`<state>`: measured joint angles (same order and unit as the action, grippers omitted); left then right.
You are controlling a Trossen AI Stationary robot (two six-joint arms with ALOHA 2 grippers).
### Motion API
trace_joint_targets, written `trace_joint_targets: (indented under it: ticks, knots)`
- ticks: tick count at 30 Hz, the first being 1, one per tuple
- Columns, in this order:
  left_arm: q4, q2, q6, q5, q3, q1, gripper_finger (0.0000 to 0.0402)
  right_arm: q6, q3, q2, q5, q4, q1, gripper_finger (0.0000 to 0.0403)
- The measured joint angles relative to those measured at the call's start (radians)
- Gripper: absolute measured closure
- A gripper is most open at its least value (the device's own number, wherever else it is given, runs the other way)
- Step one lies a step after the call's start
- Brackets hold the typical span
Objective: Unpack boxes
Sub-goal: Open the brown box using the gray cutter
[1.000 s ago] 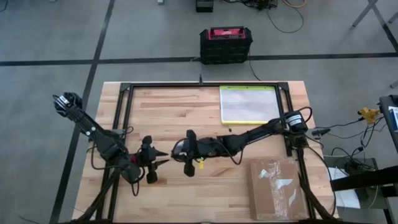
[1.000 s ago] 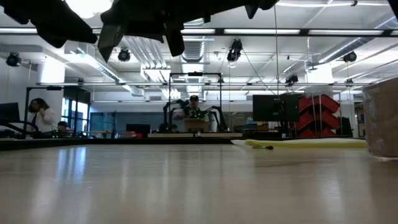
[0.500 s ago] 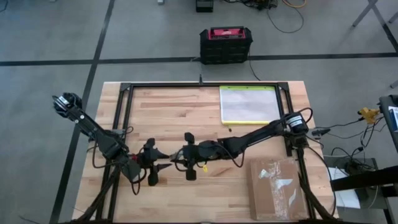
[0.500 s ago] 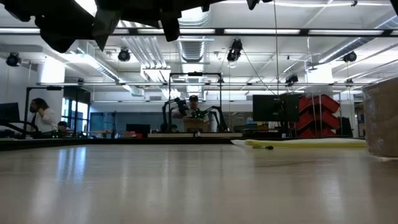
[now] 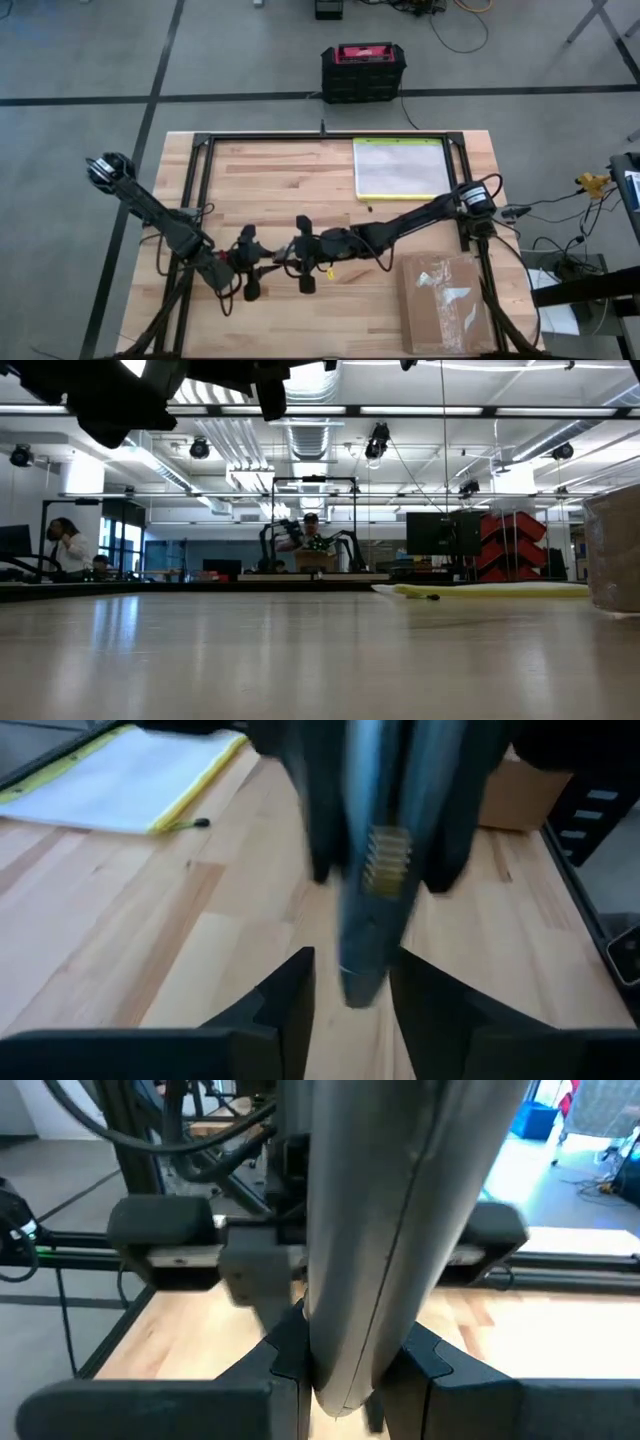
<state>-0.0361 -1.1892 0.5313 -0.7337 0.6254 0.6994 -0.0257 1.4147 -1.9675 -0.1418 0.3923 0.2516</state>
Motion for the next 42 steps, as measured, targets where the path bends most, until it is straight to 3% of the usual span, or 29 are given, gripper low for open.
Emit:
trace_joint_targets:
  ticks: [11,19,29,42]
  knots:
    - [0.050,0.018,-0.088,0.006,0.000,0.000,0.0382,-0.017,0.000,0.002,0.016,0.014,0.002,0.0342]
    - [0.071,0.019,-0.117,0.012,0.019,-0.002,0.0390,-0.038,-0.001,0.001,0.029,0.008,0.002,0.0313]
    - [0.061,0.018,-0.156,0.063,0.033,-0.001,0.0401,-0.054,-0.001,0.001,0.069,0.010,0.000,0.0349]
    - [-0.002,0.080,-0.154,0.061,0.033,0.013,0.0386,-0.042,0.001,0.006,0.064,0.015,-0.002,0.0359]
